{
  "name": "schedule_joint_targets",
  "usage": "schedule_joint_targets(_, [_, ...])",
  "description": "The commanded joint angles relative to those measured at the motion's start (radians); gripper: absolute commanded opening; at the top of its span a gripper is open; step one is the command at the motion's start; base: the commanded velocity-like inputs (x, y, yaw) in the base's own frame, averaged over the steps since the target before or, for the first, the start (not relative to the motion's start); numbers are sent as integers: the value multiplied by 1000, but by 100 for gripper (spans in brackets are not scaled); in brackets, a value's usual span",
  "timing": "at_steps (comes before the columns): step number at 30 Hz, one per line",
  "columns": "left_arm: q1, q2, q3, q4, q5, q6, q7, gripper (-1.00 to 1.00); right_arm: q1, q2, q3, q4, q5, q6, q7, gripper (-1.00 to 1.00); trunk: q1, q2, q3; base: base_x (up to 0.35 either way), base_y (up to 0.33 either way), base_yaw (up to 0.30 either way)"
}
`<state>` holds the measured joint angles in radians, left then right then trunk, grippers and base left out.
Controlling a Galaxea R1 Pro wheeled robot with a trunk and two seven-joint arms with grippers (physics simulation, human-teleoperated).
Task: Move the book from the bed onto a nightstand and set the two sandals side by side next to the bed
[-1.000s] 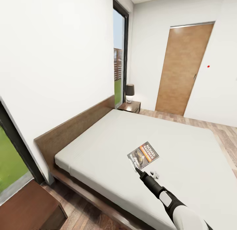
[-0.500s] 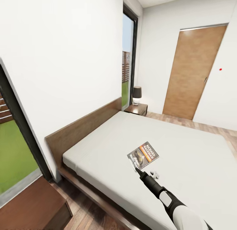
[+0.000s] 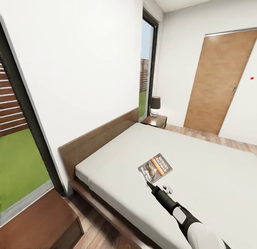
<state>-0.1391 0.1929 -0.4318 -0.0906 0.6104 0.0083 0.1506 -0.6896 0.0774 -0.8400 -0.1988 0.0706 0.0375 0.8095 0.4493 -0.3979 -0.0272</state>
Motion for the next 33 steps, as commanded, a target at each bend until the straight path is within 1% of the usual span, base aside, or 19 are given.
schedule_joint_targets(1, [-1, 0, -8, -1, 8, 1, 4, 100, -1, 1, -8, -2, 8, 4, 4, -100, 1, -2, -1, 0, 0, 138])
schedule_joint_targets(33, [-1, -9, -9, -1, 8, -1, 5, 100, -1, 2, -8, -1, 8, 4, 4, -100, 1, -2, 45, 0, 0, 127])
